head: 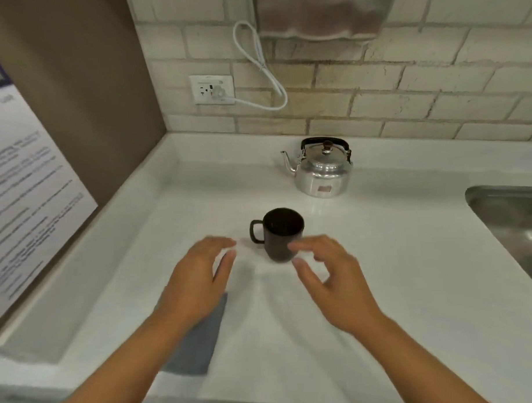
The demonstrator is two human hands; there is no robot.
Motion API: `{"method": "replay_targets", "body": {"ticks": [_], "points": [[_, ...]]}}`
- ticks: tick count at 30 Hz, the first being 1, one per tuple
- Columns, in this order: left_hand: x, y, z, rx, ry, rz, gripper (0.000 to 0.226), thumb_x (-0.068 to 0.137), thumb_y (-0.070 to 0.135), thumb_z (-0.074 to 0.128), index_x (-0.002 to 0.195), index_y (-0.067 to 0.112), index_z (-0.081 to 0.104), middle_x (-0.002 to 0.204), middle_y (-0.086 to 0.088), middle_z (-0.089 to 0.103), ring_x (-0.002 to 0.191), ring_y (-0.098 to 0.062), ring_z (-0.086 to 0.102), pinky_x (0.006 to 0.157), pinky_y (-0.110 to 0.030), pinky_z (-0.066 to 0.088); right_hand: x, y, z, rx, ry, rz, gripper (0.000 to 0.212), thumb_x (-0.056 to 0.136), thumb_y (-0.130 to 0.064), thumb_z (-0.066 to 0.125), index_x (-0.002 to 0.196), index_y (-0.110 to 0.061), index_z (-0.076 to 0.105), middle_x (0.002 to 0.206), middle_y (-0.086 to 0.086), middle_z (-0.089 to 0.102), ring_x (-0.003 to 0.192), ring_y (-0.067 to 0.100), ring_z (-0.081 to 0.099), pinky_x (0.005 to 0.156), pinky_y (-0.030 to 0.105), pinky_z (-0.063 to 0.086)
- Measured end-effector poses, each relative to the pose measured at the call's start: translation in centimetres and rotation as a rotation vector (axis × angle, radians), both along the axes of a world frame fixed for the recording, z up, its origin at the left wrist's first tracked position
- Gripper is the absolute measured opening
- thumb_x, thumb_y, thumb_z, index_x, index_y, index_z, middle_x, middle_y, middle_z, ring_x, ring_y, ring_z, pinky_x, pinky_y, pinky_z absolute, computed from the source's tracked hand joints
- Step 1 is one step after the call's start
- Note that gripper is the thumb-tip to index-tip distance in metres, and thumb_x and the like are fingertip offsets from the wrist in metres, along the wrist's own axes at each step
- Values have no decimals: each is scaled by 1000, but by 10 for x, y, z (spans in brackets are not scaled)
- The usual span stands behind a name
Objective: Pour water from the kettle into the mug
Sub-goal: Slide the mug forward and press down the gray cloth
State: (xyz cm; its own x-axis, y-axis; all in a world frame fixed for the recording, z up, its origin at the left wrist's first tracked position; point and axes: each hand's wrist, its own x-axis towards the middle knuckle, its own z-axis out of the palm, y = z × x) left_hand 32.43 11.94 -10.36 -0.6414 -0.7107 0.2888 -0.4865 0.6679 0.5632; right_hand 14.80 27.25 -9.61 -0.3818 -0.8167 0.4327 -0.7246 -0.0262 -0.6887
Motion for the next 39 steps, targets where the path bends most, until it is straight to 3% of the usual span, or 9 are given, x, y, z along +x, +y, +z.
{"method": "replay_targets", "body": {"ticks": [3,5,7,15,21,27,31,34,39], "points": [[45,17,-53,71,-351,-11,64,95,55,15,147,21,32,158,4,25,148,-14,15,118,-26,3,26,27,-41,319,131,-53,46,98,-49,40,141,-35,45,149,-14,41,139,5,31,115,22,24],[61,25,-76,63,-511,-47,68,92,57,6,151,25,0,161,7,-6,148,-13,-14,118,-34,-12,29,37,-63,533,242,-93,62,97,-55,28,152,-30,18,160,-12,8,149,12,4,119,30,6],[68,30,-84,32,-550,-56,66,91,58,3,148,28,-14,159,10,-19,144,-13,-25,118,-39,-18,27,43,-78,685,317,-125,69,96,-58,20,153,-25,-1,157,-11,-14,149,16,-11,121,39,-3],[8,30,-83,29,-594,34,60,95,52,0,151,32,-7,162,5,-12,148,-24,-16,116,-53,-16,24,50,-92,779,311,-150,74,95,-63,16,154,-22,-3,163,-4,-6,149,18,-12,121,43,-6],[18,84,-86,-116,-545,-390,53,98,46,3,150,38,-6,160,13,-12,148,-13,-18,120,-47,-12,22,52,-95,772,318,-144,72,96,-61,16,154,-22,-4,163,-3,-7,149,18,-11,121,42,-6],[15,19,-85,12,-645,135,55,98,43,5,151,32,-6,163,3,-8,149,-25,-11,118,-55,-8,22,52,-97,767,326,-133,73,96,-61,15,154,-20,-3,163,-2,-7,149,20,-12,121,43,-6],[-40,87,-86,-52,-580,-144,56,98,43,5,151,30,-5,163,3,-9,149,-23,-14,119,-51,-9,15,55,-93,703,264,-103,70,99,-54,25,154,-17,2,163,1,-2,149,21,-8,121,39,-5],[-11,117,-85,-82,-485,-391,55,99,46,11,152,31,1,162,9,-5,148,-11,-13,122,-42,-7,-3,69,-90,652,273,-124,68,100,-49,28,154,-16,4,163,1,-3,149,21,-7,120,37,-4],[-9,102,-81,-61,-564,-238,57,98,46,10,151,27,-5,160,8,-12,147,-12,-18,120,-36,-13,-44,82,-91,734,287,-224,59,103,-38,22,154,-13,4,163,4,-1,149,25,-7,120,41,-4]]}}
